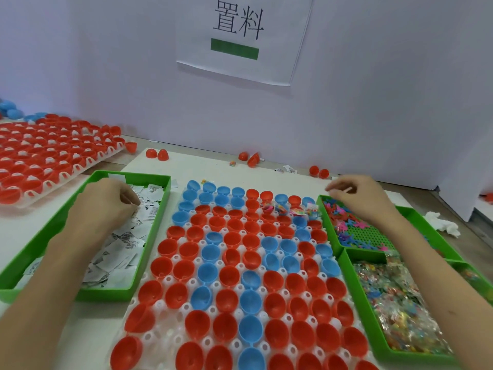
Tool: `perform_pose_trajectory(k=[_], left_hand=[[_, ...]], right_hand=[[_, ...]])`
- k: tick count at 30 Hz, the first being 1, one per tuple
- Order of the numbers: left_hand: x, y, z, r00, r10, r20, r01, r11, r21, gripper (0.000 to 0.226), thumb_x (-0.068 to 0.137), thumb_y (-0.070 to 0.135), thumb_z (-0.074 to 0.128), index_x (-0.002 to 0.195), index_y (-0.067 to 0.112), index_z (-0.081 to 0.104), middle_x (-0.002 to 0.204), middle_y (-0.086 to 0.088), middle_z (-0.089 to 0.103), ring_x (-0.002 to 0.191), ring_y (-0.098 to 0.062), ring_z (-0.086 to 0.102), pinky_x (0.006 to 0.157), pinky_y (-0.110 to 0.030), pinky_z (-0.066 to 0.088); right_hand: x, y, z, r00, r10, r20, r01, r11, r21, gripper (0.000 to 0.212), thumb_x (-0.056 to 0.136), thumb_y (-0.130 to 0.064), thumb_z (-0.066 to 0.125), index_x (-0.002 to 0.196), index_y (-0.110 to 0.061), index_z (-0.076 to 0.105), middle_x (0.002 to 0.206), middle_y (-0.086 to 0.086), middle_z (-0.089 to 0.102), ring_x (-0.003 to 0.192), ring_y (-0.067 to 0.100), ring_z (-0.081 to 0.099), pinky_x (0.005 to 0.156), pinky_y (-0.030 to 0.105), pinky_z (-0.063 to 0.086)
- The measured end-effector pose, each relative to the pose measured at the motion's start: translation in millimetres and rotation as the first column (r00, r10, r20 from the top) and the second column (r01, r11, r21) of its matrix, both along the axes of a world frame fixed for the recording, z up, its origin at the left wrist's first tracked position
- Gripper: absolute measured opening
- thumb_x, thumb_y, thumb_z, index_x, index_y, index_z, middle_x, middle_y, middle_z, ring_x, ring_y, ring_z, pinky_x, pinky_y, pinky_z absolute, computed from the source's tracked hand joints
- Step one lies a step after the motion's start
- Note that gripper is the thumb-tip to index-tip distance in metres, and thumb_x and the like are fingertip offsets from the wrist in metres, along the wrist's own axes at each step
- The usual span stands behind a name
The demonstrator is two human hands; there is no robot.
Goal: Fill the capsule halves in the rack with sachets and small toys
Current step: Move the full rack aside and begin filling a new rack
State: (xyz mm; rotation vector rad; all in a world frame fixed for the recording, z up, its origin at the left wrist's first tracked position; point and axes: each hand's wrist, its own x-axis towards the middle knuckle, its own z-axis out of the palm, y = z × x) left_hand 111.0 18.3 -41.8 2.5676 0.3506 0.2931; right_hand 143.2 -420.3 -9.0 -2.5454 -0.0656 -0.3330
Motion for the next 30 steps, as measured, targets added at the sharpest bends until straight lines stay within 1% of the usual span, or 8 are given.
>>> perform_pose_trajectory(k=[4,11,15,19,22,25,27,30], left_hand=[[3,2,-3,1.0,0.008,-0.015,-0.008,1.0,-0.013,0.013,0.083,0.004,0.072,0.08,0.017,0.073,0.076,-0.001,0.069,0.069,-0.018,0.059,0.058,-0.029,0.041],[5,10,-9,0.999,0.047,0.013,-0.047,0.998,-0.05,0.02,0.077,0.012,0.083,0.063,0.016,0.07,0.064,-0.002,0.066,0.065,-0.024,0.062,0.056,-0.029,0.048],[10,14,-14,0.999,0.043,0.014,-0.042,0.998,-0.04,0.028,0.077,0.012,0.083,0.054,0.017,0.068,0.061,-0.003,0.066,0.065,-0.025,0.061,0.059,-0.032,0.048],[15,18,-21,1.0,0.017,0.007,-0.017,1.0,0.022,0.029,0.083,0.016,0.078,0.057,0.021,0.067,0.061,-0.003,0.066,0.062,-0.026,0.061,0.06,-0.035,0.05],[16,21,-24,0.993,0.029,0.118,-0.03,1.0,0.006,0.028,0.085,0.014,0.073,0.062,0.025,0.062,0.068,0.001,0.065,0.065,-0.024,0.059,0.064,-0.037,0.049],[14,19,-22,0.944,0.044,0.328,-0.023,0.997,-0.068,0.014,0.082,0.023,0.066,0.072,0.029,0.059,0.077,0.008,0.065,0.068,-0.019,0.06,0.068,-0.042,0.052],[15,21,-21,0.907,0.031,0.419,0.016,0.994,-0.11,0.008,0.08,0.027,0.061,0.079,0.034,0.058,0.077,0.011,0.064,0.074,-0.018,0.061,0.074,-0.045,0.054],[21,26,-22,0.871,0.033,0.491,0.055,0.985,-0.163,0.009,0.084,0.026,0.062,0.085,0.034,0.058,0.079,0.012,0.064,0.076,-0.019,0.063,0.075,-0.046,0.057]], right_hand=[[-13,-29,-32,0.98,-0.079,-0.185,0.062,0.994,-0.093,0.015,0.087,-0.023,0.075,0.101,-0.026,0.072,0.1,0.0,0.07,0.089,0.015,0.062,0.075,0.028,0.043],[-15,-31,-38,0.987,-0.076,-0.14,0.073,0.997,-0.026,0.014,0.084,-0.019,0.078,0.079,-0.027,0.069,0.084,-0.007,0.07,0.08,0.006,0.062,0.062,0.017,0.04],[-16,-28,-39,0.991,-0.096,-0.093,0.096,0.995,-0.004,0.024,0.083,-0.019,0.08,0.101,-0.025,0.065,0.095,-0.008,0.065,0.086,0.011,0.06,0.073,0.023,0.043],[-13,-23,-43,0.993,-0.102,-0.053,0.099,0.993,-0.067,0.015,0.086,-0.019,0.076,0.085,-0.03,0.066,0.09,-0.01,0.065,0.088,0.009,0.06,0.082,0.03,0.046],[-12,-22,-46,0.992,-0.116,-0.04,0.112,0.99,-0.08,0.024,0.087,-0.02,0.074,0.074,-0.035,0.061,0.083,-0.017,0.061,0.08,-0.002,0.054,0.073,0.024,0.047],[-11,-24,-48,0.992,-0.126,-0.017,0.124,0.988,-0.089,0.026,0.089,-0.018,0.071,0.073,-0.035,0.06,0.082,-0.02,0.059,0.078,-0.004,0.052,0.063,0.013,0.035],[-11,-25,-49,0.993,-0.118,-0.002,0.117,0.99,-0.079,0.02,0.09,-0.018,0.07,0.08,-0.032,0.061,0.089,-0.016,0.061,0.081,-0.002,0.053,0.066,0.014,0.038],[-11,-22,-47,0.996,-0.072,-0.053,0.063,0.987,-0.151,0.014,0.091,-0.025,0.069,0.104,-0.028,0.064,0.103,-0.008,0.059,0.093,0.009,0.056,0.081,0.029,0.048]])
